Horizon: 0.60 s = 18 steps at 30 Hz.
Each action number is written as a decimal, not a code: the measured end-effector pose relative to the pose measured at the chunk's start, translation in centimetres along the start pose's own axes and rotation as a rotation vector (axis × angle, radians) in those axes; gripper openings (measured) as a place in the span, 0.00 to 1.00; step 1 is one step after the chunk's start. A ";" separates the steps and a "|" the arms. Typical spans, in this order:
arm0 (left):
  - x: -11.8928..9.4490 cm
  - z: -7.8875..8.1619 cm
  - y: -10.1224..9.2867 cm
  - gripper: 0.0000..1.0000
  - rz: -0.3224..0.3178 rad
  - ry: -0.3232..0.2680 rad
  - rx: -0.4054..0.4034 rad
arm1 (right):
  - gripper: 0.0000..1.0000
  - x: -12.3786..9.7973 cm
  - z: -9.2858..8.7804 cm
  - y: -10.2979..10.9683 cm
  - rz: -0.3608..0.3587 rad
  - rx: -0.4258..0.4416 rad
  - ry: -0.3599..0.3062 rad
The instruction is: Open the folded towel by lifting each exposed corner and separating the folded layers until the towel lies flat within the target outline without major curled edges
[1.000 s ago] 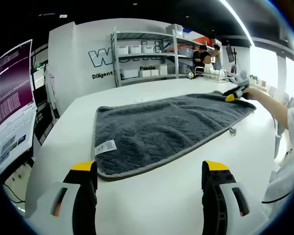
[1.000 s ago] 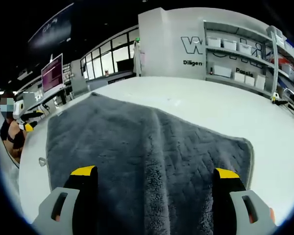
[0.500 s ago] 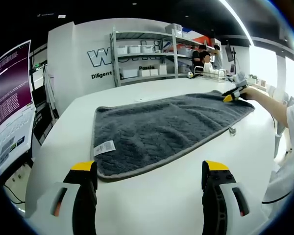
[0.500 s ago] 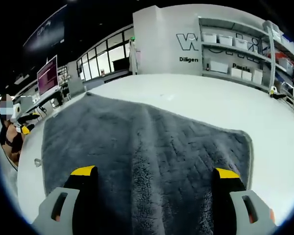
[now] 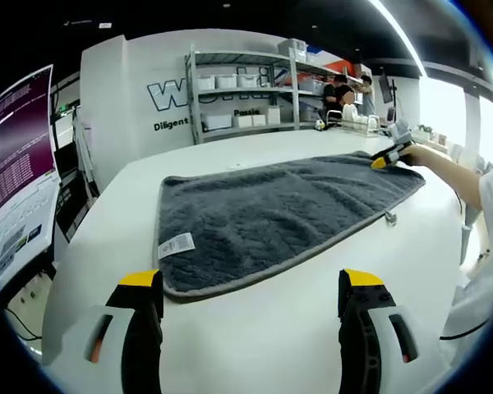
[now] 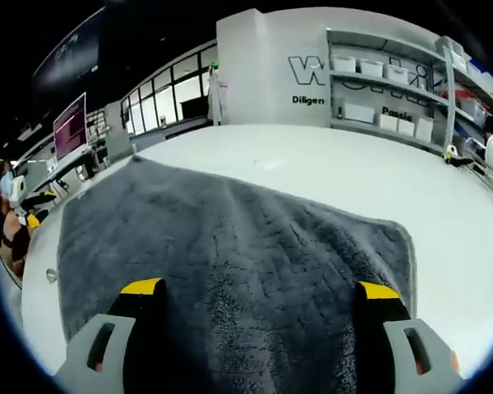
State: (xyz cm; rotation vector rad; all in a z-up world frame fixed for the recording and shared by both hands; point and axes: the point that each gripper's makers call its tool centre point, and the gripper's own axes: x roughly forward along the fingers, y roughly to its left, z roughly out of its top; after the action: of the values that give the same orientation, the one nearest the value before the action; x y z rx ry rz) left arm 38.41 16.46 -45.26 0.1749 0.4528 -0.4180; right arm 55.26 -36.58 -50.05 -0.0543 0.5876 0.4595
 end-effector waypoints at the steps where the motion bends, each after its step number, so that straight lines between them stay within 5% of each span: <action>1: 0.0 0.0 0.0 0.87 0.000 0.001 0.000 | 0.97 0.0 0.0 0.1 0.001 0.005 -0.003; 10: -0.2 0.3 0.0 0.87 -0.001 -0.011 -0.001 | 0.99 -1.1 0.8 0.5 0.000 0.007 -0.021; 18: -0.4 -0.3 0.2 0.87 0.003 -0.004 -0.008 | 0.99 -5.0 2.8 2.3 -0.024 -0.067 -0.080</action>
State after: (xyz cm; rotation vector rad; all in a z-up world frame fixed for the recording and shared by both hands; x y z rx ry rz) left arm 38.07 16.89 -45.37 0.1668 0.4507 -0.4136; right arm 52.06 -36.06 -44.85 -0.1061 0.4927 0.4559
